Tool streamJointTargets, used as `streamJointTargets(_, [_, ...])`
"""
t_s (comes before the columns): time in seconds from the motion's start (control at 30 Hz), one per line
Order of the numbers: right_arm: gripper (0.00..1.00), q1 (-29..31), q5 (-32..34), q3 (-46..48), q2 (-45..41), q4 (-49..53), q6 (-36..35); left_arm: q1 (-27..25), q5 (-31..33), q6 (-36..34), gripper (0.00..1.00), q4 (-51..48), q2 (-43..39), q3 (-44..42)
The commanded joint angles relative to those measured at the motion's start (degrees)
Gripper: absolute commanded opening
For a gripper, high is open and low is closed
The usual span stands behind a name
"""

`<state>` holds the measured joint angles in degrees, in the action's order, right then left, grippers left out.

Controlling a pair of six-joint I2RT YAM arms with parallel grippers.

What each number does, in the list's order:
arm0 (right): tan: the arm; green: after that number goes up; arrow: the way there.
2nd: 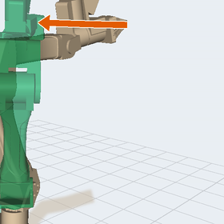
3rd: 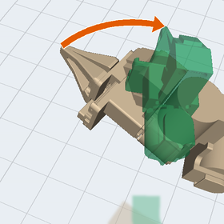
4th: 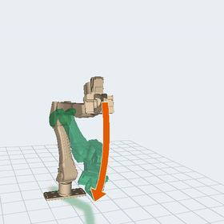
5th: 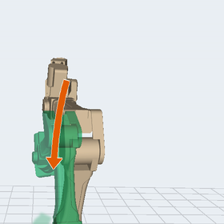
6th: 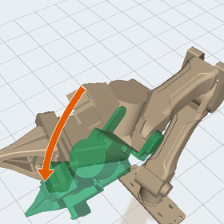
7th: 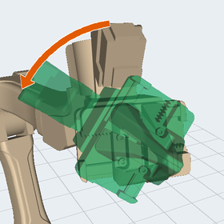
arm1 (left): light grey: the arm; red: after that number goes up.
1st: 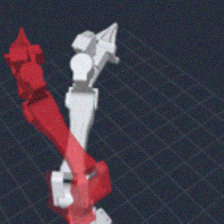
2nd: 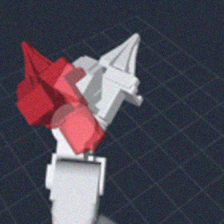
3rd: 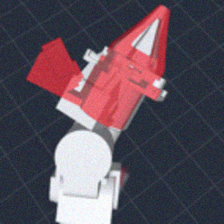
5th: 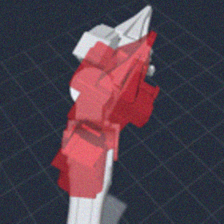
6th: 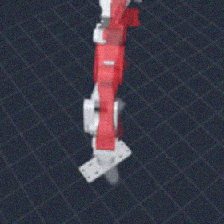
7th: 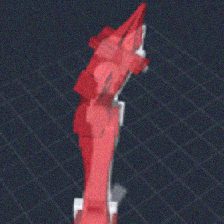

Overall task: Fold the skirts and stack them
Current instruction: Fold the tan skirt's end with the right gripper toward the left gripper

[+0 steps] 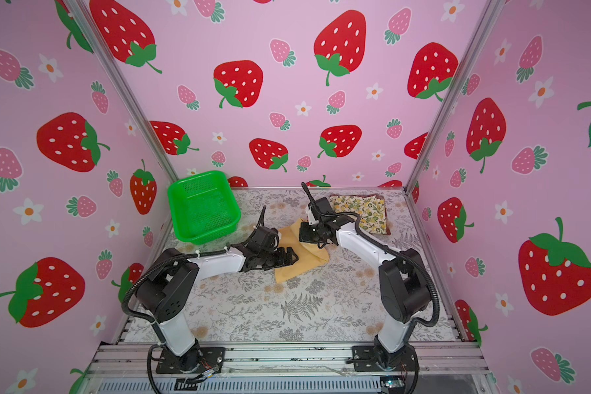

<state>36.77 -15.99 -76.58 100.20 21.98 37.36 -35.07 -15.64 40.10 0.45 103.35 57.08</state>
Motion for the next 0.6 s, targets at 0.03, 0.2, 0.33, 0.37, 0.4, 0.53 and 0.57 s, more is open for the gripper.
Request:
streamJointTargets(0.03, [0.07,1.1,-3.1,-1.9,1.0,-2.8,3.8,0.0,-1.1,-0.6,0.95,-0.9,1.3,-1.1])
streamJointTargets(0.2, [0.08,1.4,-3.0,-4.1,0.9,-2.2,4.3,0.1,-1.1,-0.7,0.95,-0.5,0.9,-1.7])
streamJointTargets(0.33, [0.08,1.7,-3.6,-4.4,0.9,-2.5,4.9,0.4,-1.1,-0.7,0.95,-0.4,0.8,-1.8])
streamJointTargets(0.37, [0.08,1.8,-3.7,-4.3,1.2,-2.5,5.0,0.3,-1.2,-0.7,0.95,-0.4,0.8,-1.8])
streamJointTargets(0.4, [0.08,1.9,-3.6,-4.2,1.6,-2.5,4.9,0.4,-1.2,-0.6,0.95,-0.3,0.7,-1.9])
streamJointTargets(0.53, [0.08,2.1,-4.3,-1.9,2.7,-4.9,5.4,0.5,-1.2,-0.7,0.95,-0.4,0.3,-2.1])
streamJointTargets(0.57, [0.09,2.1,-4.6,-1.0,2.9,-5.8,5.8,0.6,-1.2,-0.7,0.95,-0.3,0.1,-2.3])
